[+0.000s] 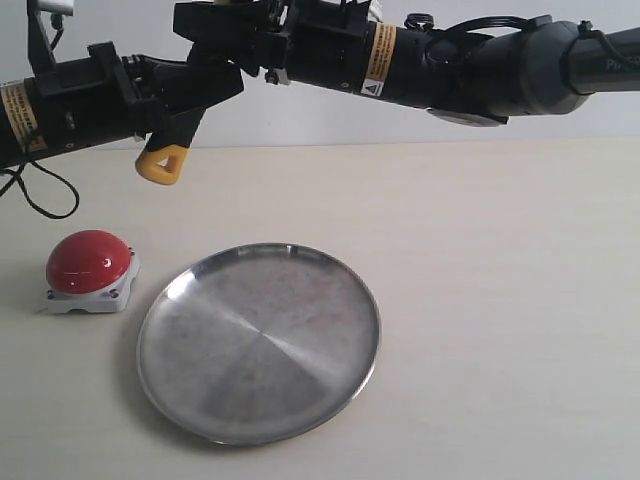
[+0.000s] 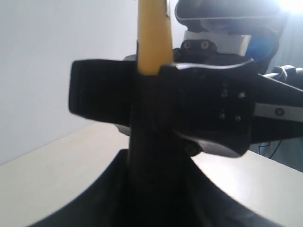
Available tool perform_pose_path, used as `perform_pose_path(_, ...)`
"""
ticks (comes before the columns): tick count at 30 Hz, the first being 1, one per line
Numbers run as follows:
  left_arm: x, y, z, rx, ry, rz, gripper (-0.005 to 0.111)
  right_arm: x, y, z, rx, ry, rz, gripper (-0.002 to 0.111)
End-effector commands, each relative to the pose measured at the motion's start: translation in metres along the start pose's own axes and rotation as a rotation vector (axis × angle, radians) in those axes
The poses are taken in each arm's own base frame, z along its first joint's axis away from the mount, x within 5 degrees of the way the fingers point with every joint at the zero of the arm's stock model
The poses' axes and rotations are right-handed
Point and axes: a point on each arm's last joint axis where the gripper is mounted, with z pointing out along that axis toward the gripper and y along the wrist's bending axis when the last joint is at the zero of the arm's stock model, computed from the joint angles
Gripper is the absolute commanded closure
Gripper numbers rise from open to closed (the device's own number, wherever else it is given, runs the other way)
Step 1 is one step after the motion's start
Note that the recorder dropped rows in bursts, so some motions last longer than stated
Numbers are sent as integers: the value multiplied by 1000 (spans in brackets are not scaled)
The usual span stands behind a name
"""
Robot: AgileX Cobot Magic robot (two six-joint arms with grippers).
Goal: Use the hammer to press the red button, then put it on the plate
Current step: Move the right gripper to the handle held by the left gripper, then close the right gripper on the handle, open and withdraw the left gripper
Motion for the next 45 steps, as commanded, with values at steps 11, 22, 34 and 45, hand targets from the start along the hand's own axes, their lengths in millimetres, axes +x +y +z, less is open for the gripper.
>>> perform_pose_path(11, -20, -6, 0, 24, -104, -15, 107, -2, 3, 4, -15, -14, 18, 108)
perform_pose_path(22, -19, -5, -1, 28, -91, -12, 58, 2, -12, 3, 181, 72, -2, 108)
perform_pose_path(34, -9, -10, -1, 84, 19, 25, 29, -26, -11, -1, 355, 107, -87, 108)
perform_pose_path(45, -11, 0, -29, 60, 133, 43, 29, -26, -16, -3, 424, 160, -123, 108)
